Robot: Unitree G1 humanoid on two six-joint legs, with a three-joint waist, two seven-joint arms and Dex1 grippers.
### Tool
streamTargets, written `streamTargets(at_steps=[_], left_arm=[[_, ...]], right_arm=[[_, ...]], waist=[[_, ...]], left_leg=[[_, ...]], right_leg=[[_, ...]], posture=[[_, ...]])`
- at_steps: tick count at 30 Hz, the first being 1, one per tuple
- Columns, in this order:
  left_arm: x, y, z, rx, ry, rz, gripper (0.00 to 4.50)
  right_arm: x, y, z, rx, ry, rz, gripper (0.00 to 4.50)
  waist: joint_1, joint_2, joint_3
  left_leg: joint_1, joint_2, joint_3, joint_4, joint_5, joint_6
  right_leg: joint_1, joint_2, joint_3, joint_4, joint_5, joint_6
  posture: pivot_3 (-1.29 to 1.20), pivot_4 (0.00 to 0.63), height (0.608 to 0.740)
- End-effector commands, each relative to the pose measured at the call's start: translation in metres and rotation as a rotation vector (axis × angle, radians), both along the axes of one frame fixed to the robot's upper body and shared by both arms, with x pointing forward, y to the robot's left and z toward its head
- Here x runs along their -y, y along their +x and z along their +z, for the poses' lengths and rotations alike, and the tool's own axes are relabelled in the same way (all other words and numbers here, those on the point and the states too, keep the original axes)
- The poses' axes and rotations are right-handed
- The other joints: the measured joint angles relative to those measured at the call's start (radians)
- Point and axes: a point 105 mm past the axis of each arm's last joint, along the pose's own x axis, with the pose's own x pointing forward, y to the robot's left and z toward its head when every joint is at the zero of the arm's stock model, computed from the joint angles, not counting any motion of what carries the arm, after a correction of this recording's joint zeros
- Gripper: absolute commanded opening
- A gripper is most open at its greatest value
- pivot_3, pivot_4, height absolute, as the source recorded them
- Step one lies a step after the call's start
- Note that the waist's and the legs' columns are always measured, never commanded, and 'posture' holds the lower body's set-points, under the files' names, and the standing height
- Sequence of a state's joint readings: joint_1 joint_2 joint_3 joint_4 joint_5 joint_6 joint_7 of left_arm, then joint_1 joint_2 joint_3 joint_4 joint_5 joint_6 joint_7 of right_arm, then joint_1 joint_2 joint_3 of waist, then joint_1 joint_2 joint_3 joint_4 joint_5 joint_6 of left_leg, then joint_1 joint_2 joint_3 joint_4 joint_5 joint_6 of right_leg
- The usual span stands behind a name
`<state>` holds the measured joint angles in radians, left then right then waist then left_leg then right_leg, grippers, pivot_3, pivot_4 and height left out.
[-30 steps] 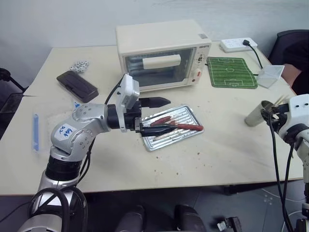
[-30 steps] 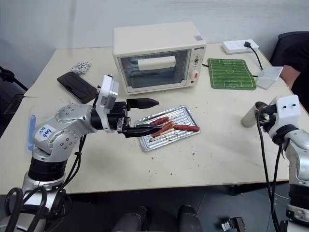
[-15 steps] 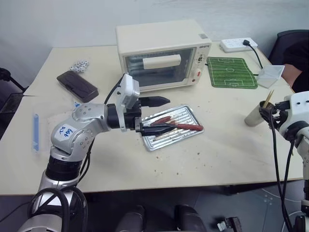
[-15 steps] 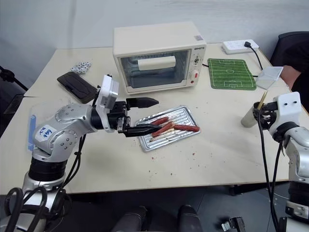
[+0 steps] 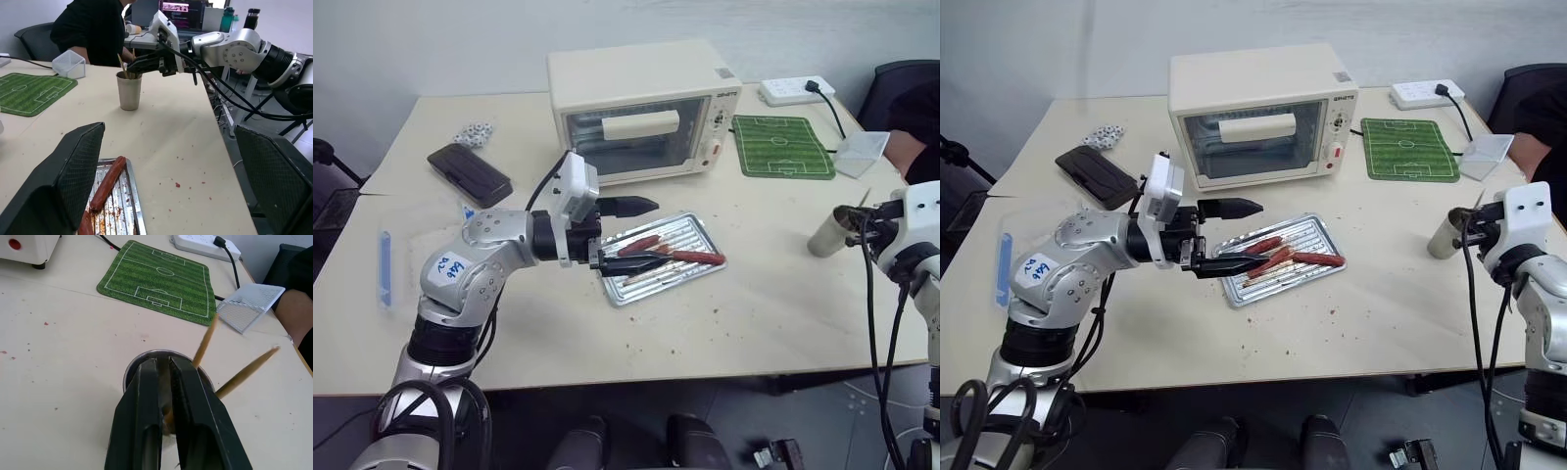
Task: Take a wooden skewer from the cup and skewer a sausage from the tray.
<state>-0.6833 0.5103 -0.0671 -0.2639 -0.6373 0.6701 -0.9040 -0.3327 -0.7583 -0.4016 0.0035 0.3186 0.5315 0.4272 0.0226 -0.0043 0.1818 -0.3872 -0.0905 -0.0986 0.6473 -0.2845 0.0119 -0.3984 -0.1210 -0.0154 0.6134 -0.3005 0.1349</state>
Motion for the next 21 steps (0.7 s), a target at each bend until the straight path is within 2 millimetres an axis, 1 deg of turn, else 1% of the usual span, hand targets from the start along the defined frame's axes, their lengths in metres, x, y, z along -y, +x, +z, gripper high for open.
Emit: streamTargets(at_steps=[1,9,12,15,18,21], left_arm=[[0.003,-0.004,0.008,0.056,-0.004,-0.022,4.5],[0.004,-0.004,0.008,0.059,-0.003,-0.024,4.5],[0.003,-0.003,0.008,0.058,-0.002,-0.024,4.5],[0.004,-0.003,0.007,0.055,-0.003,-0.025,4.5],[0.006,-0.004,0.004,0.05,-0.008,-0.031,4.5],[0.009,-0.004,0.003,0.049,-0.015,-0.037,4.5]], right_arm=[[0.003,-0.005,0.016,0.059,-0.002,-0.014,0.38],[0.005,-0.005,0.016,0.062,0.003,-0.024,0.38],[0.002,-0.007,0.027,0.079,-0.004,-0.023,0.38],[-0.003,-0.012,0.047,0.114,-0.014,-0.005,0.38],[-0.005,-0.017,0.073,0.148,-0.031,0.006,0.38],[-0.005,-0.021,0.086,0.157,-0.031,0.006,0.38]], waist=[[0.0,0.0,0.0],[0.0,0.0,0.0],[0.0,0.0,0.0],[0.0,0.0,0.0],[0.001,0.001,0.001],[0.001,0.002,0.001]], left_leg=[[0.0,0.0,0.0,0.0,0.0,0.0],[0.0,0.0,0.0,0.0,0.0,0.0],[0.0,0.0,0.0,0.0,0.0,0.0],[0.0,0.0,0.0,0.0,0.0,0.0],[0.0,0.0,0.0,0.0,0.0,0.0],[0.0,0.0,0.0,0.0,0.0,0.0]], right_leg=[[0.0,0.0,0.0,0.0,0.0,0.0],[0.0,0.0,0.0,0.0,0.0,0.0],[0.0,0.0,0.0,0.0,0.0,0.0],[0.0,0.0,0.0,0.0,0.0,0.0],[0.0,0.0,0.0,0.0,0.0,0.0],[0.0,0.0,0.0,0.0,0.0,0.0]], posture=[[0.0,0.15,0.74],[0.0,0.15,0.74],[0.0,0.15,0.74],[0.0,0.15,0.74],[0.0,0.15,0.74],[0.0,0.15,0.74]])
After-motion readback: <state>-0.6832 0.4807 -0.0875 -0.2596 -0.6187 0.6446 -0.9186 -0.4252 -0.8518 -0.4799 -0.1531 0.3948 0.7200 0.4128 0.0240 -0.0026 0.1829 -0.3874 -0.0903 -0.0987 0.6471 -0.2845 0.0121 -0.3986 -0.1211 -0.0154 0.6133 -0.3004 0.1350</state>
